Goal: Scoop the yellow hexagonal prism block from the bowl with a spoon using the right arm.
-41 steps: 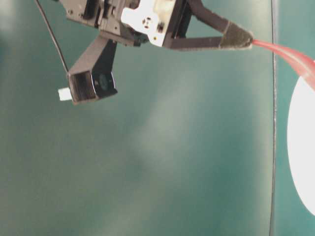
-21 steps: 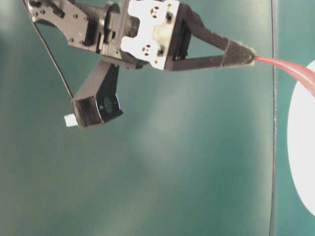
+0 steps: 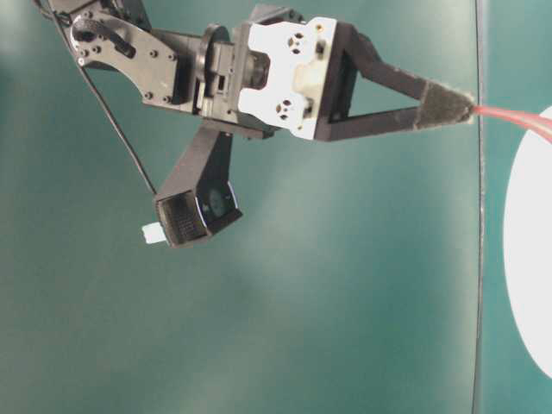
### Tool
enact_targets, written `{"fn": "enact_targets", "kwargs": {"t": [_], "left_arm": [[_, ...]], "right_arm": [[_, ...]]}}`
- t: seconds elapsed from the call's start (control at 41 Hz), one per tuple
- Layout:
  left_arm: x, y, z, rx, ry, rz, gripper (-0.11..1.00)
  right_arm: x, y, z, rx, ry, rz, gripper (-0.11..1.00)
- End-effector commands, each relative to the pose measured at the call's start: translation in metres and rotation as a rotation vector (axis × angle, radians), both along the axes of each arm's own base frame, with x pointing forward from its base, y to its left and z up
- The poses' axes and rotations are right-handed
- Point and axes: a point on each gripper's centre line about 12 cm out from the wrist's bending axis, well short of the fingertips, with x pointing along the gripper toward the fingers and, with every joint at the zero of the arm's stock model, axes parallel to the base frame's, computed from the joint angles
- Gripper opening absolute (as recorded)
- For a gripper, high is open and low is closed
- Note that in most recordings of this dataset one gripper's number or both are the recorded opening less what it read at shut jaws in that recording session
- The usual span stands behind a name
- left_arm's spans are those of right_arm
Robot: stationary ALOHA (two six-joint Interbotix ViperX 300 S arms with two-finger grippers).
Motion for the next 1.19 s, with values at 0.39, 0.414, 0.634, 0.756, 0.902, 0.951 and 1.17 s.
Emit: {"fn": "enact_targets", "kwargs": {"t": [0.39,0.414,0.634,0.756,0.902,0.951,1.17], "left_arm": [[0.003,0.000,0.011,0.002,-0.023,0.000,0.14],[0.003,0.000,0.010,0.002,-0.021,0.000,0.14],[0.003,0.000,0.011,0.002,-0.023,0.000,0.14],[0.003,0.000,0.011,0.002,-0.023,0.000,0.14],[0.003,0.000,0.010,0.000,-0.023,0.001,0.14],[0.003,0.000,0.010,0.002,-0.023,0.000,0.14],[0.003,0.000,0.010,0.002,-0.021,0.000,0.14]], "right_arm": [[0.012,-0.004,0.005,-0.002,-0.028,0.004,0.24],[0.012,-0.005,0.005,-0.003,-0.030,0.007,0.24],[0.018,-0.003,0.001,0.012,-0.032,0.024,0.24],[0.022,-0.004,0.000,0.011,-0.039,0.034,0.24],[0.025,-0.007,-0.004,0.008,-0.040,0.033,0.24],[0.025,-0.009,-0.005,0.008,-0.038,0.029,0.24],[0.029,-0.013,-0.005,-0.008,-0.073,0.029,0.24]]}}
